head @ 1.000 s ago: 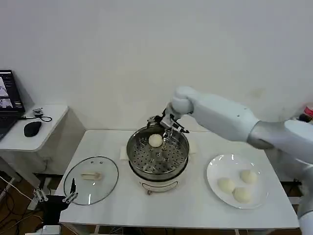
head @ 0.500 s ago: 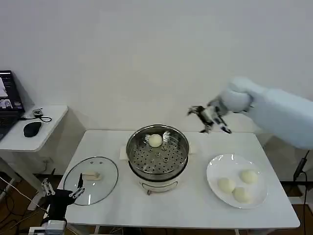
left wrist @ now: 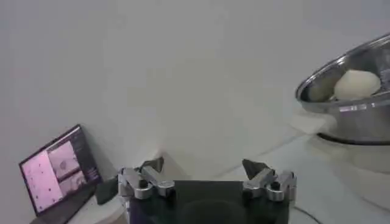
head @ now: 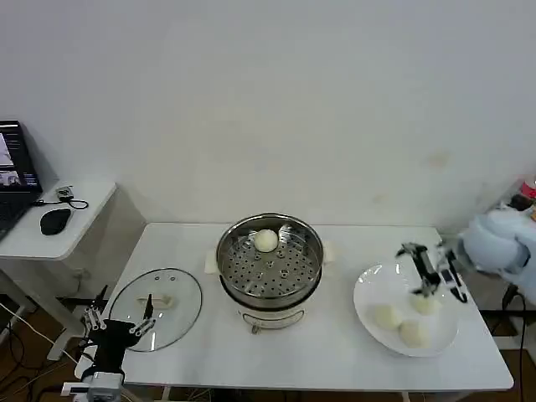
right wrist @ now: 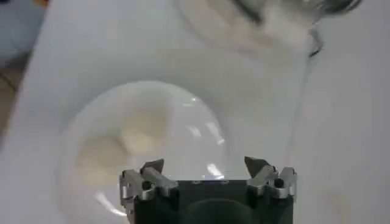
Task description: Take steamed baozi put them in steamer then cover it.
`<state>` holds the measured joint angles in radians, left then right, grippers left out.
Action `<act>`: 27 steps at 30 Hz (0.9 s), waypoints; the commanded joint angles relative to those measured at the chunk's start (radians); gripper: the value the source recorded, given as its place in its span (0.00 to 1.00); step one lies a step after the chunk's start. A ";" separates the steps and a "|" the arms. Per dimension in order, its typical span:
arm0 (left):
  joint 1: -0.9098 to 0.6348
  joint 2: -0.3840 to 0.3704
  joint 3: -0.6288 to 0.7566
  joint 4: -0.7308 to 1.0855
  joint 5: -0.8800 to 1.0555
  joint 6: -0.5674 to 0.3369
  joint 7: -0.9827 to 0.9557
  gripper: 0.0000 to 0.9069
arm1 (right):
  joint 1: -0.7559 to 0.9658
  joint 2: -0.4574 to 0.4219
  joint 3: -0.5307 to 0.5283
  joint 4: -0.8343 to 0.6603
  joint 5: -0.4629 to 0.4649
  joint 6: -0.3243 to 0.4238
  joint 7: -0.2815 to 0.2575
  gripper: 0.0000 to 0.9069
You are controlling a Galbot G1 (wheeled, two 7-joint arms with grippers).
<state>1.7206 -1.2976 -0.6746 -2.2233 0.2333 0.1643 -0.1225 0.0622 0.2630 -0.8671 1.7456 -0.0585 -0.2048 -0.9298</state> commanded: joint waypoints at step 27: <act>0.007 -0.016 -0.022 0.007 0.005 0.006 0.004 1.00 | -0.293 0.262 0.126 -0.259 -0.048 -0.077 0.016 1.00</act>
<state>1.7287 -1.3139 -0.6964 -2.2167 0.2382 0.1700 -0.1191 -0.2140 0.4671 -0.7453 1.5356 -0.0884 -0.2758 -0.9197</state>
